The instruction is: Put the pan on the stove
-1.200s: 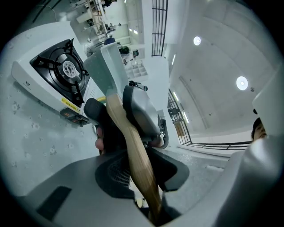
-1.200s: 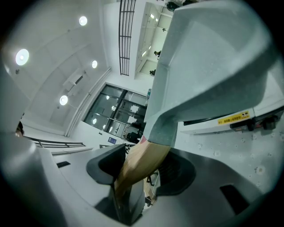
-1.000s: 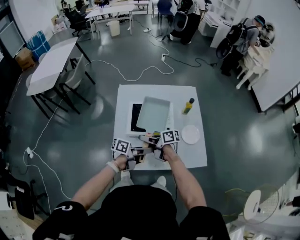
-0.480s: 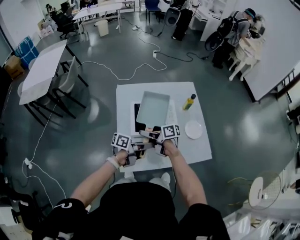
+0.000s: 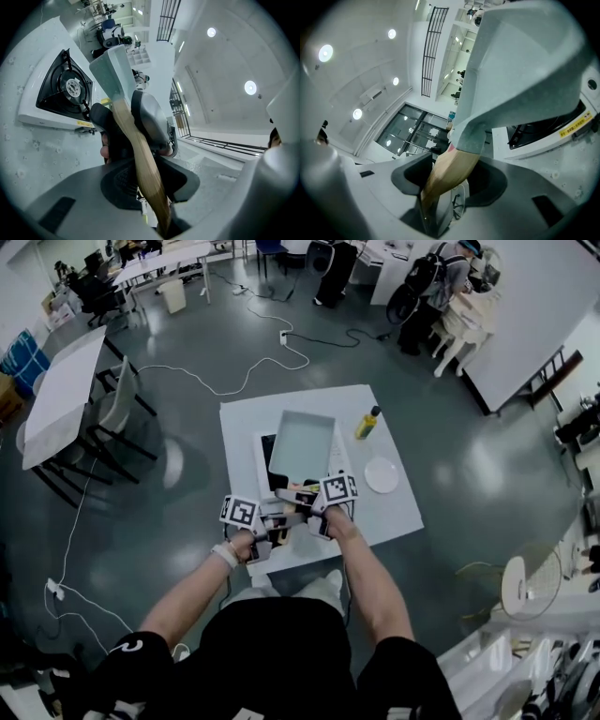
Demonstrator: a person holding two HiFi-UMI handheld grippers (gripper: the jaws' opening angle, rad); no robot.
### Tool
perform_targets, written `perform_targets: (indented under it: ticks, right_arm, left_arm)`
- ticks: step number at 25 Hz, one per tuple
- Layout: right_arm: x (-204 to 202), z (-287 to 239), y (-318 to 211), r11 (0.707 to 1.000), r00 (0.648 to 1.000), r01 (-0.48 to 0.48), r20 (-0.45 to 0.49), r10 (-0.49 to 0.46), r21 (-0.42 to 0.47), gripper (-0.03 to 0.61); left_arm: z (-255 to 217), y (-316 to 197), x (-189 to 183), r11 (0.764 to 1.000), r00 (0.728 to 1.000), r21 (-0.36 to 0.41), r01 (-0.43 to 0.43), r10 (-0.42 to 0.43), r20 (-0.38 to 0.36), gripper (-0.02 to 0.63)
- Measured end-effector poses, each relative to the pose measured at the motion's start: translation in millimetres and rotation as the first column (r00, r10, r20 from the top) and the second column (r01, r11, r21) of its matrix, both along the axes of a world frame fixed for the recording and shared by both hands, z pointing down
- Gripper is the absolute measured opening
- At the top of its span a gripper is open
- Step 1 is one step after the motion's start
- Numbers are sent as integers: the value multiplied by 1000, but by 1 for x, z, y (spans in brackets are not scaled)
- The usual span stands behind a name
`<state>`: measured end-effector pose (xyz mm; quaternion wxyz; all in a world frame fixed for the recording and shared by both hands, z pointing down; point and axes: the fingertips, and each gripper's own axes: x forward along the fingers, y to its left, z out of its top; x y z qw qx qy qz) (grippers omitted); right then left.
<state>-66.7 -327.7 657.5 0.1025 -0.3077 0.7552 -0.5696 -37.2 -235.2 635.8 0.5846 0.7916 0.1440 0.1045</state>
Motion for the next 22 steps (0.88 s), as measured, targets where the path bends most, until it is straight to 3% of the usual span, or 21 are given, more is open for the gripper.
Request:
perform_targets:
  ticks: [10,13,18,20,22]
  right_arm:
    - [-6,18,4,999,1000,28,7,-28,-21,208]
    - [2,24,5,998,998,64,9,-64,-30,209]
    - [12,32,6,992,992,124,30,-123,-32,209]
    - [16,35,5,988,988,149,37,-148,-30,210]
    - [22,39,5,985,986,167,31,-166,-40,210]
  left_arm:
    - [8,9,-3,994,1000,-104,17,-17,5,87]
    - [19,1,9,999,999,-15,45,-44,16,87]
    - [28,-5,27,995,996,53,83,-84,11,87]
    - [30,-6,33,993,995,53,102,-102,12,87]
    - [32,-4,40,992,992,-13,127,-127,27,87]
